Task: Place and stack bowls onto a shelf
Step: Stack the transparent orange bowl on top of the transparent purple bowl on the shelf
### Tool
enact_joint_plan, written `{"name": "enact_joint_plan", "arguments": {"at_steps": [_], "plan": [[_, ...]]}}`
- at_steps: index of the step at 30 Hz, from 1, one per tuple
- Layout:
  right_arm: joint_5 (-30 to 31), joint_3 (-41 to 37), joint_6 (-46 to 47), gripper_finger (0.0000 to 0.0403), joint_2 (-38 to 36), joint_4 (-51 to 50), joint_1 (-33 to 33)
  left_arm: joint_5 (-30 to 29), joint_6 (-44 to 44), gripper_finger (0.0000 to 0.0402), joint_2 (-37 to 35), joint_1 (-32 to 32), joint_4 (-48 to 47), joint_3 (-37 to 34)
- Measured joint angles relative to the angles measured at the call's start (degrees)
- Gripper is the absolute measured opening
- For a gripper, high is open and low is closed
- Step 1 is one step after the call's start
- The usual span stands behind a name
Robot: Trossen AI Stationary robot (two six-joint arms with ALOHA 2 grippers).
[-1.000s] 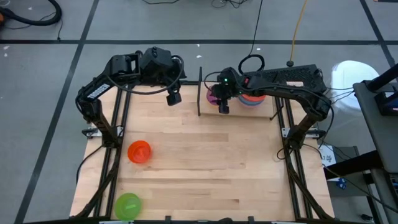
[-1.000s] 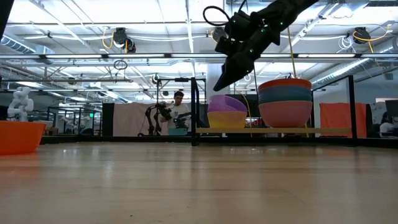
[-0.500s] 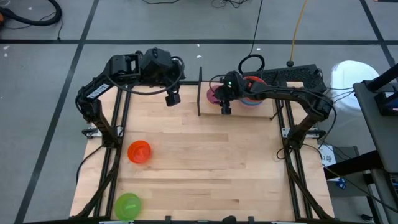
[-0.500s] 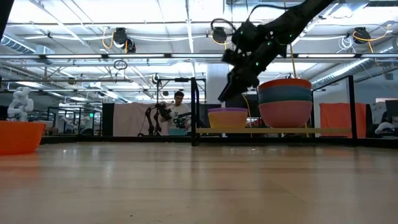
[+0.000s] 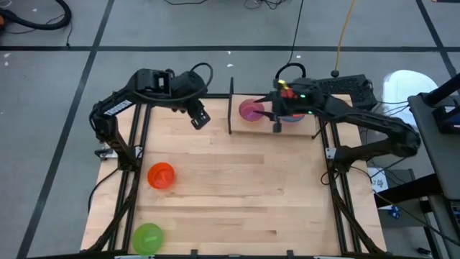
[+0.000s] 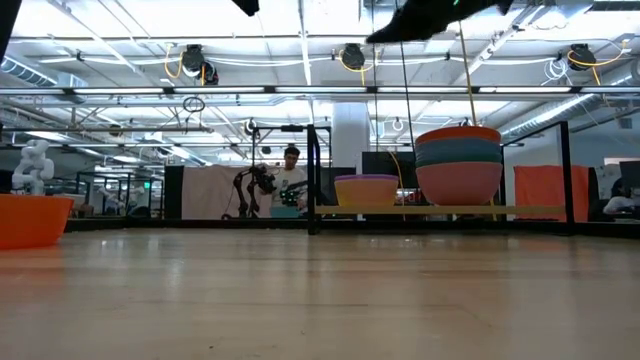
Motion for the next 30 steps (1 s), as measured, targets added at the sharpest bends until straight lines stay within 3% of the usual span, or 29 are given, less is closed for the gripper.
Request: {"name": "enact_joint_plan", "arguments": {"at_steps": [7,13,23,30], "plan": [[0.07,0.0,2.86,0.0144,-9.17,-2.61,2.84,0.27,-9.64,0.0078,-0.1,-5.22,0.3,-7.47],[0.11,0.07,2.9,0.0144,-14.27,-6.24,4.57,0.0,-24.49,0.0078,-1.79,-11.45,0.36,-17.48],[0.13,0.07,2.53,0.0144,-16.51,-8.41,6.67,0.34,-50.75,0.0078,-3.69,-21.01,0.24,-35.49],[0.11,0.07,2.53,0.0144,-16.46,-9.49,8.43,1.04,-60.87,0.0078,-3.61,-24.63,0.2,-45.64]]}}
